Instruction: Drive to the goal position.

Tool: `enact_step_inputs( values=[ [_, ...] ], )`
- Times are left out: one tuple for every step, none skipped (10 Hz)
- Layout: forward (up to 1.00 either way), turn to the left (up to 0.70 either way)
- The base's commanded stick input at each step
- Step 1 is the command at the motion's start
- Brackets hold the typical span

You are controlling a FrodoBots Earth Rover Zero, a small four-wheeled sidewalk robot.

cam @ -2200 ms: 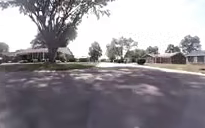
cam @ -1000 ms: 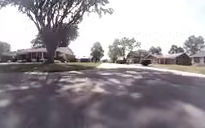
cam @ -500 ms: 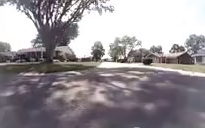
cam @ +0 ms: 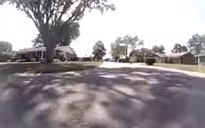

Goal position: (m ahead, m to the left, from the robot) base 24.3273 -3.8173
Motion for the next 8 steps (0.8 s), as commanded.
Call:
enact_step_inputs(
  values=[
    [1.00, 0.00],
    [1.00, 0.00],
    [1.00, 0.00],
    [1.00, 0.00],
    [1.00, 0.00],
    [1.00, -0.12],
    [1.00, -0.30],
    [1.00, -0.13]
  ],
)
